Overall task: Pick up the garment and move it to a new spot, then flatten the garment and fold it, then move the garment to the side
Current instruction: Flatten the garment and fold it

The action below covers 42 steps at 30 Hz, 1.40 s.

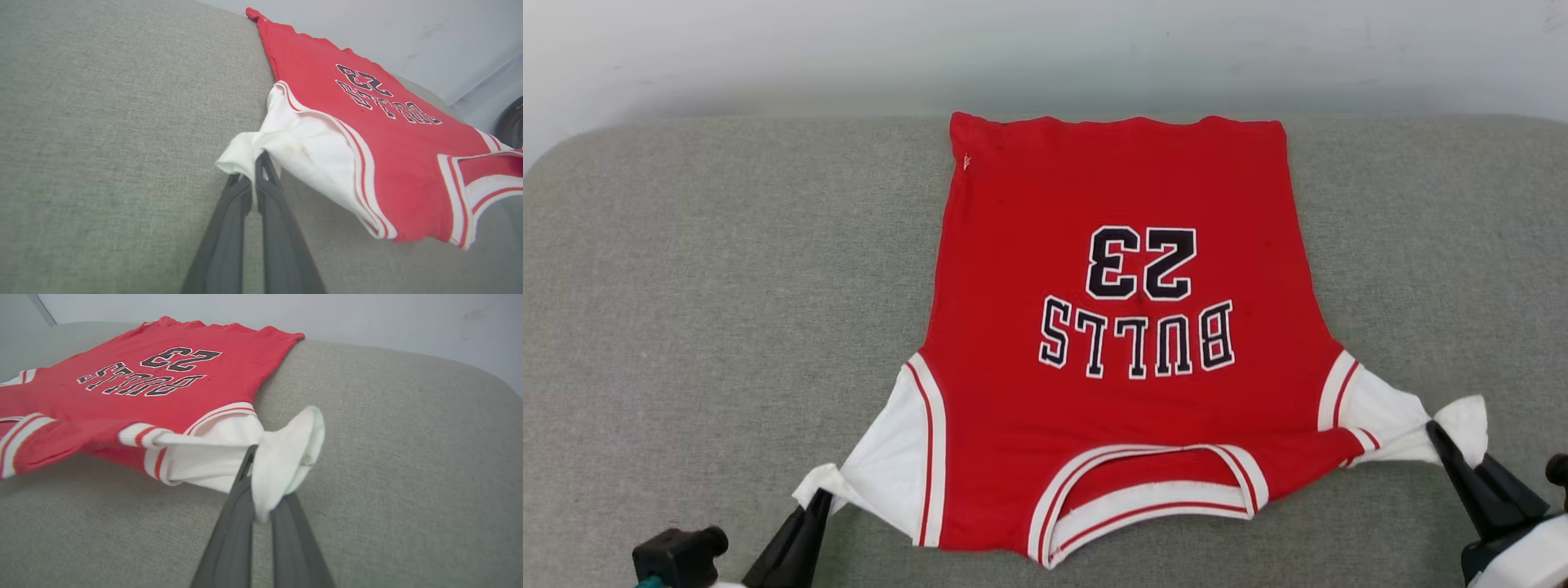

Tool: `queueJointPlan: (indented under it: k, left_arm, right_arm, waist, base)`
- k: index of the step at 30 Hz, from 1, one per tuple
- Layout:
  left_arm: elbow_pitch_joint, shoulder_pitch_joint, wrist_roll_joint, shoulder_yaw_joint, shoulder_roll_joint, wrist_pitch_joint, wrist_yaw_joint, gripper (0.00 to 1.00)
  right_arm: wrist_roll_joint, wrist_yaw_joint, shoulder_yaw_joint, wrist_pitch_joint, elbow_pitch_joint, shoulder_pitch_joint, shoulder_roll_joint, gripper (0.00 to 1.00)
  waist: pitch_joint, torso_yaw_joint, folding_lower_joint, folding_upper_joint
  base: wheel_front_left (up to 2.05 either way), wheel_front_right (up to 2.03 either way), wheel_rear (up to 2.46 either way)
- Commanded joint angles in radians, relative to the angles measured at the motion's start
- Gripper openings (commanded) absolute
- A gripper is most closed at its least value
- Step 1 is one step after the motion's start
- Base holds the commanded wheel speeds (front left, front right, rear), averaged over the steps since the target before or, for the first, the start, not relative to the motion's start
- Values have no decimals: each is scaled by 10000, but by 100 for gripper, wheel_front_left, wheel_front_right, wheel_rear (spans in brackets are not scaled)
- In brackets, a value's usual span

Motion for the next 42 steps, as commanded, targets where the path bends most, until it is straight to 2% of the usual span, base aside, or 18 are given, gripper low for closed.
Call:
queueJointPlan:
  k: [1, 6, 8, 15, 24, 29, 31, 32, 33, 39, 42]
  left_arm:
    - [-100, 173, 61, 82, 32, -48, 49, 0]
    - [-493, 868, 5, 292, 33, -48, 160, 0]
    - [-850, 1287, -95, 492, -11, -48, 246, 0]
    - [-1101, 1531, -186, 583, 77, -28, 293, 0]
    - [-426, 915, 53, 273, -102, -24, 197, 0]
    - [-85, 578, 64, 82, -229, -32, 137, 0]
    - [32, 471, 80, 7, -271, -35, 104, 0]
    - [84, 425, 130, -33, -279, -37, 97, 0]
    - [130, 374, 141, -68, -315, -39, 97, 0]
    - [419, 98, 281, -373, -486, -47, 39, 0]
    - [506, 11, 289, -462, -527, -49, 26, 0]
  right_arm:
    - [-38, -18, -137, 82, -111, 252, 46, 0]
    - [-206, -19, -533, 443, -944, 955, 247, 0]
    - [-558, -17, -713, 696, -1634, 1484, 266, 0]
    - [-699, -19, -1101, 1054, -2466, 2107, 480, 0]
    - [-418, -17, -775, 1130, -1557, 2136, 581, 0]
    - [-15, -17, -124, 1302, -917, 1766, 524, 0]
    - [225, -17, 68, 1362, -824, 1644, 452, 45]
    - [411, -17, 157, 1438, -826, 1605, 387, 77]
    - [702, -15, 296, 1504, -933, 1569, 324, 100]
    - [3234, -12, -37, 2683, -1828, 1793, -528, 100]
    - [4278, -16, -863, 3406, -2328, 1928, -1198, 100]
  waist:
    - [15, 9, 1, 0]
    - [69, -34, 1, 0]
    - [129, -74, 1, 0]
    - [349, -118, 1, 0]
    - [611, 71, 1, 0]
    - [655, 164, 1, 0]
    - [630, 201, 1, 0]
    - [609, 225, 1, 0]
    - [581, 257, 1, 0]
    - [257, 511, 1, 0]
    - [55, 666, 1, 0]
  base:
    - [0, 0, 0]
    - [0, 0, 0]
    - [0, 0, 0]
    - [0, 0, 0]
    - [0, 0, 0]
    - [0, 0, 0]
    - [0, 0, 0]
    - [0, 0, 0]
    - [0, 0, 0]
    - [0, 0, 0]
    - [0, 0, 0]
